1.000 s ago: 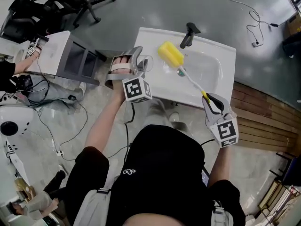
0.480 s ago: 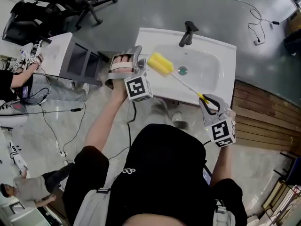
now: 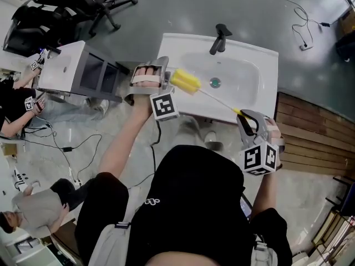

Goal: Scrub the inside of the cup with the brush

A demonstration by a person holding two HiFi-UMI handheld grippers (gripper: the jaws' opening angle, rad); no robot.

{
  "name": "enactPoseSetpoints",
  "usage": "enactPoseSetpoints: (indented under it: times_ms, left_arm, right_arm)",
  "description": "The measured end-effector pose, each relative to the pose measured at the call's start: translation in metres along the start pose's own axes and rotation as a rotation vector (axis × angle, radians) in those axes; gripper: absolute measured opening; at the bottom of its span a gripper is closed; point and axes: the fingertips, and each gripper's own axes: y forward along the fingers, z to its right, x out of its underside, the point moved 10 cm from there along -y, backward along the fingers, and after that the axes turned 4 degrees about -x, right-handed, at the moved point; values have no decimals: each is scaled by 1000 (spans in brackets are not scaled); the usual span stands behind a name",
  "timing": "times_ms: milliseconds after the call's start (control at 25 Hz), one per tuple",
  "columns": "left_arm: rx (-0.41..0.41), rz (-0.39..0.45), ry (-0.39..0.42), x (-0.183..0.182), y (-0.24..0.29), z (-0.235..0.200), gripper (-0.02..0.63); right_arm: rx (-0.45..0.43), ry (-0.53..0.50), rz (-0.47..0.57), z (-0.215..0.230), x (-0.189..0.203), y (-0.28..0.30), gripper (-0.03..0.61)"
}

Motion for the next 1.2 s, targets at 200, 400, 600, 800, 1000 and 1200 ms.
enactPoseSetpoints:
  times_ms: [200, 400, 600, 800, 1000, 1200]
  left_arm:
    - [31, 2, 33, -5, 0, 8, 284]
    - [-16, -17, 83, -10, -1, 3, 284]
    - [0, -6, 81, -19, 0, 9, 284]
    - [-152, -3, 140, -26, 0, 0, 284]
    - [-135, 10, 142, -30, 0, 6, 284]
    - [-103, 13, 147, -32, 0, 11, 284]
  right_arm:
    - [13, -72, -42, 3, -6, -3, 49]
    - [11, -104, -56, 6, -9, -3, 49]
    - [13, -114, -59, 11, -9, 0, 48]
    - [15, -132, -54, 17, -13, 3, 48]
    - [-3, -152, -55, 20, -14, 8, 48]
    - [-27, -166, -53, 25, -16, 14, 48]
